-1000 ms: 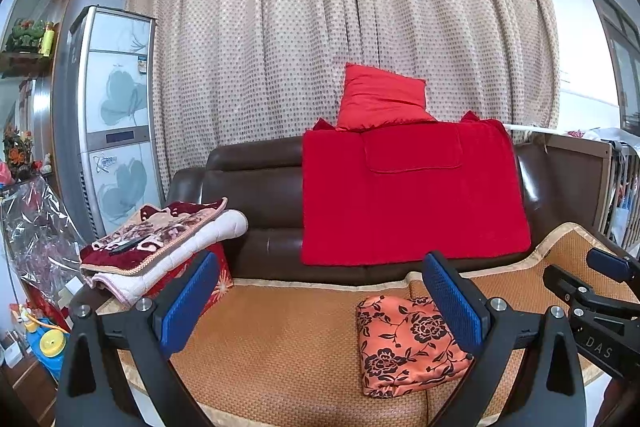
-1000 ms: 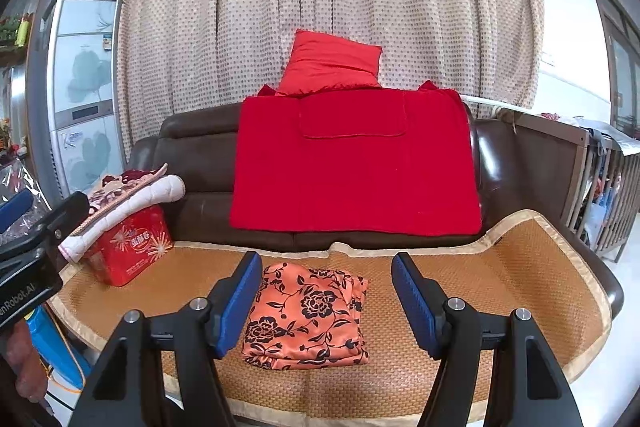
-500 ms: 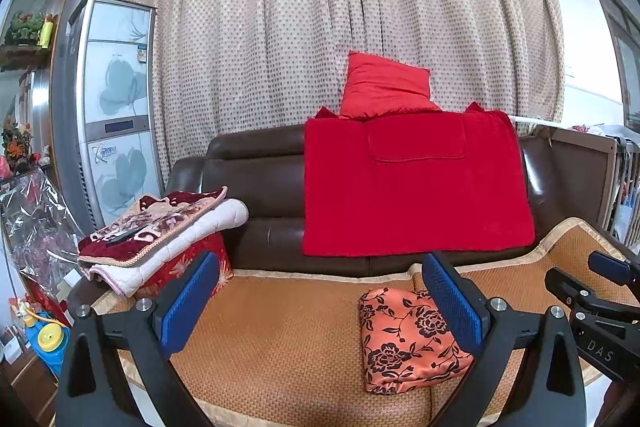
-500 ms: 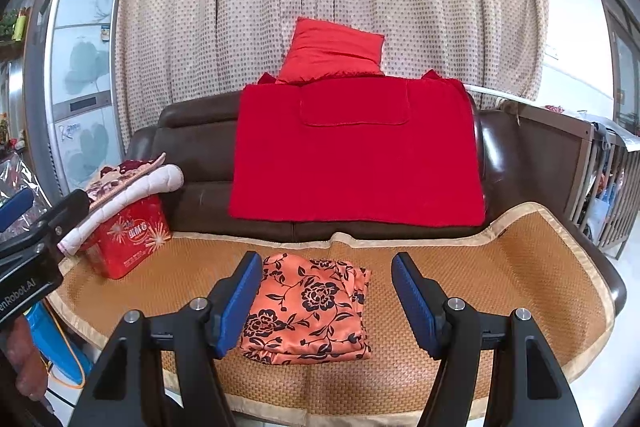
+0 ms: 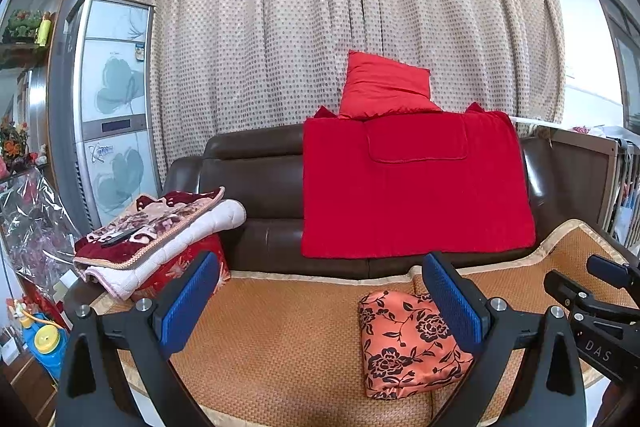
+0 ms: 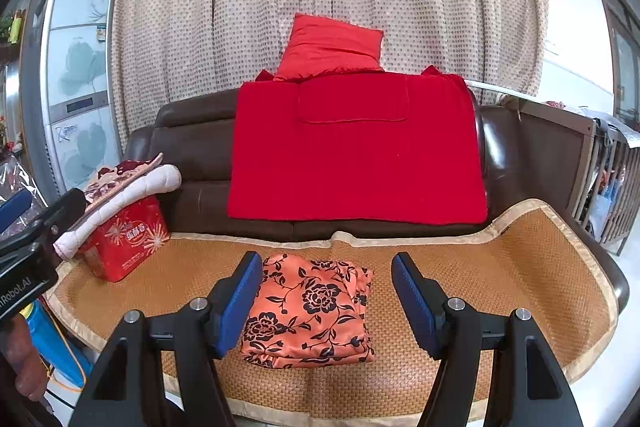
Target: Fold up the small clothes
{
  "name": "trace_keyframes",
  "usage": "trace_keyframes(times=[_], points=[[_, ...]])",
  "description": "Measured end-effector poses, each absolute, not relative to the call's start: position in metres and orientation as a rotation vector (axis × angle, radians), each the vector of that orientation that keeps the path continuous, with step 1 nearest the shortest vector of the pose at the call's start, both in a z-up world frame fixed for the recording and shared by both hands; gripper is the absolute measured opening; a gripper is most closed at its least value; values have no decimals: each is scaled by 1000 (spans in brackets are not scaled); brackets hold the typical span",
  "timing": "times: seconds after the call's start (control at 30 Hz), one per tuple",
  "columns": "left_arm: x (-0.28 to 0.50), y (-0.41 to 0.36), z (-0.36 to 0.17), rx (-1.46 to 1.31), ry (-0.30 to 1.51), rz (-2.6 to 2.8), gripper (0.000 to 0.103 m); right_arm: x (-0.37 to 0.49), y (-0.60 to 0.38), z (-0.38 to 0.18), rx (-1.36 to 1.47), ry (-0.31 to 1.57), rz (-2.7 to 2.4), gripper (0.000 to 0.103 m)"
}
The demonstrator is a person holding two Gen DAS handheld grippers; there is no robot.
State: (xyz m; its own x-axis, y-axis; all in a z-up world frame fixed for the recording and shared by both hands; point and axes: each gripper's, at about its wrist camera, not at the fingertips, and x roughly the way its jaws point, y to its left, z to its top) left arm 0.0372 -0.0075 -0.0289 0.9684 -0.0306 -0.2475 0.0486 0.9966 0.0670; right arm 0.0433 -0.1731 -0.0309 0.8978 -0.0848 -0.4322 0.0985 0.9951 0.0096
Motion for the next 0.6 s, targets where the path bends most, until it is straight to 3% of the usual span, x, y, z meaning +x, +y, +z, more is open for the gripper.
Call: trace_keyframes(times=[0.6], points=[[84,-10,-53,78,319,-35,101,89,-178,-56,38,511,-112,71]])
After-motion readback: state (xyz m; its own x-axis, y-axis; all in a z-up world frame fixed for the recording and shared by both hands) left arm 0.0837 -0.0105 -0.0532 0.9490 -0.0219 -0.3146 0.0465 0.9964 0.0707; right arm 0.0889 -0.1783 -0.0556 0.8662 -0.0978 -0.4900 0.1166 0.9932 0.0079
